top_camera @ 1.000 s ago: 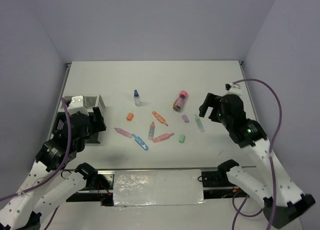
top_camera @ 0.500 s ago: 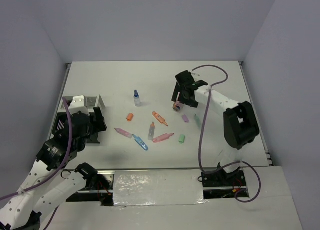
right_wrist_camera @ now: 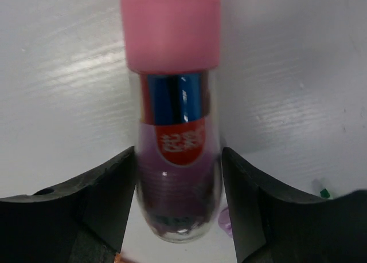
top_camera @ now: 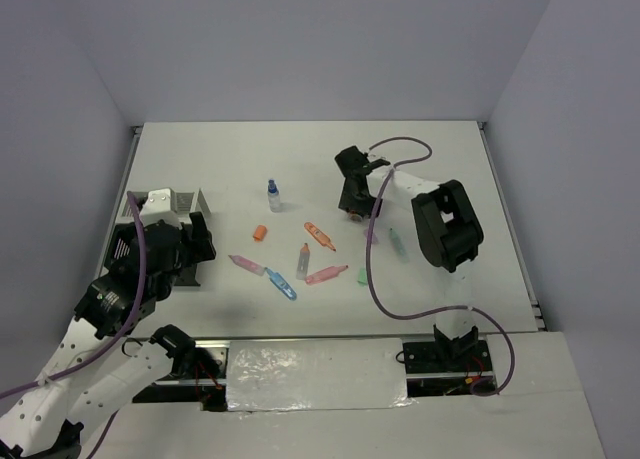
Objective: Sort the stationery into containers
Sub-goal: Pick up the stationery from the center of the board, then place the stationery in the storage box.
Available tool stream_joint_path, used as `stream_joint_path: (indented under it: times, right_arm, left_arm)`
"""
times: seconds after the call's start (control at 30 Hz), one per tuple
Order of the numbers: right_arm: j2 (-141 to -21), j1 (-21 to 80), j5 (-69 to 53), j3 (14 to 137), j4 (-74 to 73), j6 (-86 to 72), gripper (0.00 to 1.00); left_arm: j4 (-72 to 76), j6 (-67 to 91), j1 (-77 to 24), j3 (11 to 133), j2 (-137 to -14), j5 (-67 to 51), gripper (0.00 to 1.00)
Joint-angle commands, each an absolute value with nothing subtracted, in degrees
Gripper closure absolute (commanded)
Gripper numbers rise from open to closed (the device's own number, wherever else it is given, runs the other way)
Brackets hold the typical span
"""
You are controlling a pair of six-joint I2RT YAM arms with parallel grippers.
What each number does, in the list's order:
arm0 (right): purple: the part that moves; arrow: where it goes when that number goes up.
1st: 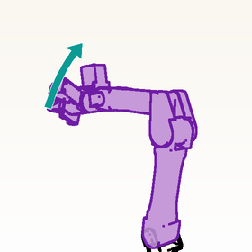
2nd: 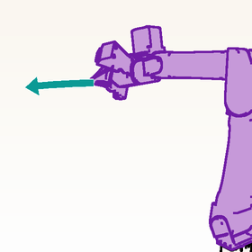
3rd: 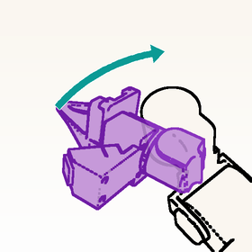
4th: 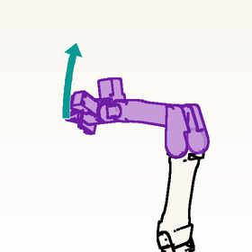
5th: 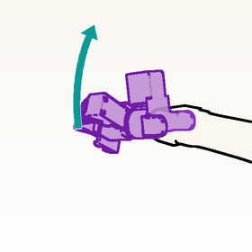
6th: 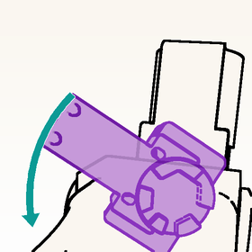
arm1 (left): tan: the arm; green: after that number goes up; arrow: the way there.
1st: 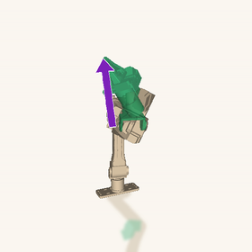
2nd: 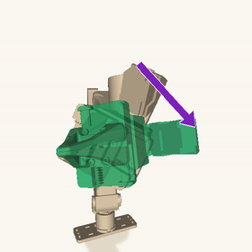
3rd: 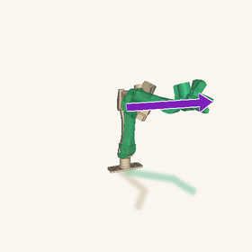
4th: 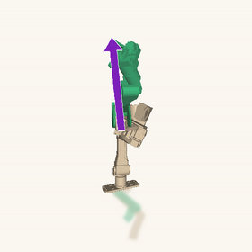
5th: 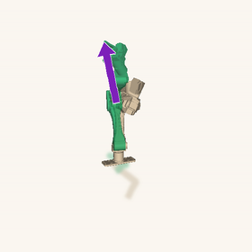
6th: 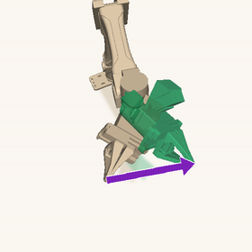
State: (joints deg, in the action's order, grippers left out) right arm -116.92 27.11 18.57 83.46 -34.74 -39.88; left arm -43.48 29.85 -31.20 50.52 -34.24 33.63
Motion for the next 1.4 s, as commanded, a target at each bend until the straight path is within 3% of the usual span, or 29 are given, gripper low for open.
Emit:
stream_joint_path:
  times: [0.0, 0.17, 0.2, 0.27, 0.33, 0.37, 0.4, 0.53, 0.57, 0.67, 0.9, 1.17, 1.27, 1.3, 1.37]
  right_arm:
    - [-119.4, 26.1, 16.2, 87.3, -34.2, -38.9, 0.34]
    - [-116.0, 25.8, 13.7, 84.7, -28.6, -33.2, 0.73]
    - [-113.5, 25.8, 13.4, 84.4, -27.6, -31.9, 1.00]
    - [-109.7, 26.0, 13.3, 81.9, -24.4, -28.4, 1.00]
    - [-97.8, 26.5, 10.7, 76.3, -19.0, -25.1, 1.00]
    - [-97.7, 27.0, 8.5, 73.9, -16.5, -24.1, 1.00]
    - [-90.5, 28.3, 5.7, 71.0, -10.8, -23.0, 1.00]
    - [-76.6, 31.6, -9.7, 60.0, -4.6, -20.4, 1.00]
    - [-72.3, 31.9, -20.6, 58.5, -2.9, -19.4, 1.00]
    - [-66.9, 35.9, -32.6, 54.8, 1.4, -16.8, 1.00]
    - [-58.1, 40.9, -37.0, 53.5, 0.4, -12.5, 1.00]
    - [-57.5, 41.9, -39.3, 54.6, 0.4, -9.7, 1.00]
    - [-59.2, 41.9, -39.5, 55.9, -1.0, -9.1, 1.00]
    - [-59.5, 41.7, -39.6, 56.1, -0.8, -9.0, 1.00]
    - [-60.4, 41.8, -39.2, 56.6, -0.6, -9.0, 1.00]
  left_arm:
    - [-41.0, 28.5, -30.9, 50.6, -34.0, 33.3, 0.01]
    - [-41.3, 28.7, -30.9, 51.2, -34.7, 33.3, 0.01]
    - [-41.7, 28.8, -31.0, 51.8, -35.2, 33.2, 0.01]
    - [-41.0, 28.5, -30.9, 53.6, -36.2, 31.6, 0.01]
    - [-40.0, 29.6, -30.9, 57.8, -39.0, 25.7, 0.01]
    - [-38.5, 29.7, -30.9, 59.2, -39.0, 22.2, 0.01]
    - [-34.6, 30.0, -30.9, 61.8, -40.5, 14.5, 0.01]
    - [-20.4, 34.3, -31.0, 64.6, -44.4, -3.6, 0.01]
    - [-17.4, 36.7, -31.1, 64.7, -46.6, -6.9, 0.01]
    - [-9.4, 41.5, -31.3, 66.1, -51.7, -19.4, 0.01]
    - [3.1, 47.6, -33.9, 64.0, -57.5, -27.6, 0.01]
    - [0.2, 47.0, -34.7, 63.2, -57.9, -27.3, 0.01]
    - [1.6, 47.3, -34.8, 62.1, -57.7, -29.1, 0.17]
    - [1.6, 47.2, -34.8, 62.2, -57.7, -29.5, 0.31]
    - [0.4, 46.7, -35.0, 62.6, -57.9, -30.2, 0.44]
